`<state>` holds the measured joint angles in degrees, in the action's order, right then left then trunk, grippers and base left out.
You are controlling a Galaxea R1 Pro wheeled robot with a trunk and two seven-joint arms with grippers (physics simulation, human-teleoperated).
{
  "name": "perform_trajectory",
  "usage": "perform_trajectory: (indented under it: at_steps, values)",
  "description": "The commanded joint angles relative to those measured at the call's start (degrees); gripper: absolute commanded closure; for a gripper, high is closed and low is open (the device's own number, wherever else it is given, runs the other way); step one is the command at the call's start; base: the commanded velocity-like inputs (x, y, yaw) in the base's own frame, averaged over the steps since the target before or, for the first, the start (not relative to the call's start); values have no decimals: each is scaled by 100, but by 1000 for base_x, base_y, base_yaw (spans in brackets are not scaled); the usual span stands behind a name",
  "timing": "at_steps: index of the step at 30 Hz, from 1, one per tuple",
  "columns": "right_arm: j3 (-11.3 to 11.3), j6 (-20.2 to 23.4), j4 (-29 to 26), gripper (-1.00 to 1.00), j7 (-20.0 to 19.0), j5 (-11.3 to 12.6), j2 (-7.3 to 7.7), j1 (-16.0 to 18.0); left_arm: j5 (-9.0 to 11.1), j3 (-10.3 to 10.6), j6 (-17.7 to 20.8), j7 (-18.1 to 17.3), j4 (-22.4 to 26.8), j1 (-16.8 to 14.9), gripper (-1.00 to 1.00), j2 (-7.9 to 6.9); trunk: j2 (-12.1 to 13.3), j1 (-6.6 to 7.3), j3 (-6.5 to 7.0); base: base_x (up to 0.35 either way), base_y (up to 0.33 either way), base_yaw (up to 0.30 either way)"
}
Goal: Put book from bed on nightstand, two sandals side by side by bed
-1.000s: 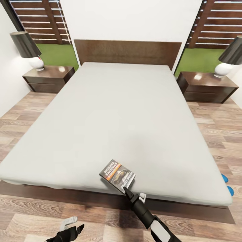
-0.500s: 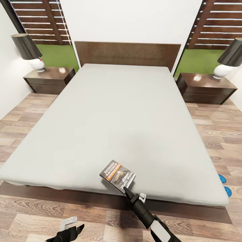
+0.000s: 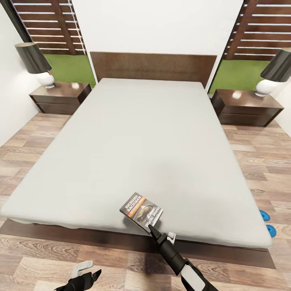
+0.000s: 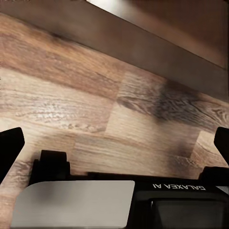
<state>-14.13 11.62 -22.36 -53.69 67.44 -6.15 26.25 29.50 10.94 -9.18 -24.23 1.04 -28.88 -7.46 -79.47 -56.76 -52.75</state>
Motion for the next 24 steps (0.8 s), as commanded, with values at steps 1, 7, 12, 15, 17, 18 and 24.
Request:
perform_trajectory:
  at_steps: [1,7,12,15,17,18,24]
  values:
    - [-20,51,4,100,-10,59,5,3,47,49,-22,-18,-8,-3,-100,-1,40,23,15,0,0,0]
    - [-18,51,4,100,-10,59,3,3,47,49,-21,-20,-8,-3,-100,-1,280,155,123,0,0,0]
    - [-19,51,4,100,-10,59,5,3,47,49,-21,-21,-8,-3,-100,-1,481,264,213,0,0,0]
    - [-20,51,4,100,-10,59,6,3,47,49,-17,-19,-8,-3,-100,-1,601,330,267,0,0,0]
    - [-20,51,4,100,-10,59,5,3,47,49,-18,-18,-8,-3,-100,-1,682,374,303,0,0,0]
    - [-18,51,4,100,-10,59,5,3,47,49,-18,-19,-8,-3,-100,-1,722,396,321,0,0,0]
    - [-18,51,4,100,-10,59,4,3,47,49,-20,-21,-8,-3,-100,-2,962,528,428,0,0,0]
